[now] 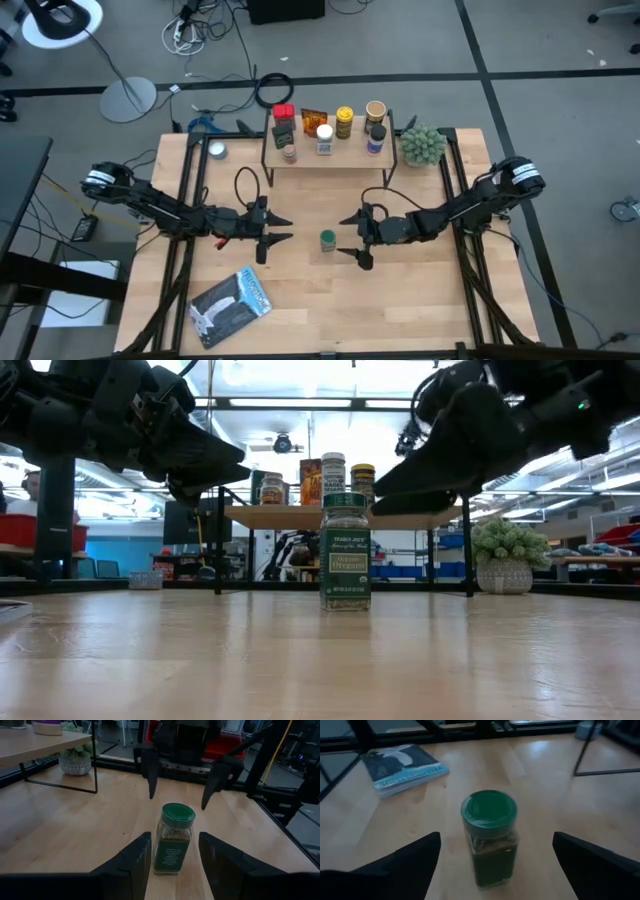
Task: Shelf spices
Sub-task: Put the green seasoning on the shelf
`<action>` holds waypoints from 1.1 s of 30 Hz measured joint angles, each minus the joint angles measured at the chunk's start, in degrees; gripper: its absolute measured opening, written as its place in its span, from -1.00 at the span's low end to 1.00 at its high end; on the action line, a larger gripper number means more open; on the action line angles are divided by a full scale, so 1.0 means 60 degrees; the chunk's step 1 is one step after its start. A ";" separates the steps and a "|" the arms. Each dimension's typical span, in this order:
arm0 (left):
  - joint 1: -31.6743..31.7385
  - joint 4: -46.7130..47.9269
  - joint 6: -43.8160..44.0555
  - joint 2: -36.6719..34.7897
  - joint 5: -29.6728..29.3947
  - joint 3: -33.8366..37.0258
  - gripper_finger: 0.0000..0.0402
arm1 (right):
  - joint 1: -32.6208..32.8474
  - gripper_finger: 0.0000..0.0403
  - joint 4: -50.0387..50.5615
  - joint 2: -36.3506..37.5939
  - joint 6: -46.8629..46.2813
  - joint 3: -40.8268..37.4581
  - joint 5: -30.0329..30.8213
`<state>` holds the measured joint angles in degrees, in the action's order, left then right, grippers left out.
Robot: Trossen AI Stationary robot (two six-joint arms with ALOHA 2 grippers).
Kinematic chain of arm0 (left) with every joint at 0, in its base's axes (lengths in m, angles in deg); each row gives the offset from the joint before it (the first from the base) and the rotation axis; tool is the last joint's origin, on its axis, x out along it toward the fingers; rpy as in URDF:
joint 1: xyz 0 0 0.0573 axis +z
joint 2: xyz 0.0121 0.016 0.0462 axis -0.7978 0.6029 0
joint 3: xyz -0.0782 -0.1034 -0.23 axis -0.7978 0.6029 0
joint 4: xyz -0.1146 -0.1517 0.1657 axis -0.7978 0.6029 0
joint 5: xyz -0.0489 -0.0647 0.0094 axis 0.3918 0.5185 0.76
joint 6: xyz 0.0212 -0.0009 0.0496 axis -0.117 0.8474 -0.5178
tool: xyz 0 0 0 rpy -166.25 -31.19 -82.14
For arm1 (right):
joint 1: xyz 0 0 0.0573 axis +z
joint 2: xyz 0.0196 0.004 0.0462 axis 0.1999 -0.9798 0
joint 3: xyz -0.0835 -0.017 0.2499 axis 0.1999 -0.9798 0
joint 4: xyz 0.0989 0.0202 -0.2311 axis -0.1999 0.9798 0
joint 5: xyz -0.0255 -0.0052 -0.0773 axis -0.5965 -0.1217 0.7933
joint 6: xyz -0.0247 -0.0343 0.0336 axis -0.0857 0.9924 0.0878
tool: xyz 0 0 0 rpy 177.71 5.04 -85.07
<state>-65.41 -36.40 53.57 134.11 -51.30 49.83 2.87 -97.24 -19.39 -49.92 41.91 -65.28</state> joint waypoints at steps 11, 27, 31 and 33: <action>0.0000 0.0022 0.0018 -0.0001 -0.0040 0.0004 -0.16 | -0.0675 0.72 0.0611 -0.1464 0.0528 0.1268 -0.1395; 0.0000 0.0016 -0.0012 -0.0001 -0.0076 0.0004 -0.16 | -0.0846 0.49 0.1153 -0.1512 0.0574 0.1299 -0.1956; 0.0000 0.0038 -0.0011 -0.0001 -0.0076 0.0004 -0.16 | -0.0945 0.46 0.2282 -0.1311 0.0319 0.1704 -0.1952; 0.0000 0.0049 -0.0011 -0.0001 -0.0076 0.0004 -0.16 | -0.0995 0.46 0.3279 -0.1213 0.0275 0.2092 -0.1967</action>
<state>-65.41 -36.10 53.50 134.11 -51.76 49.85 -3.09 -77.56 -26.67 -48.27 54.46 -77.08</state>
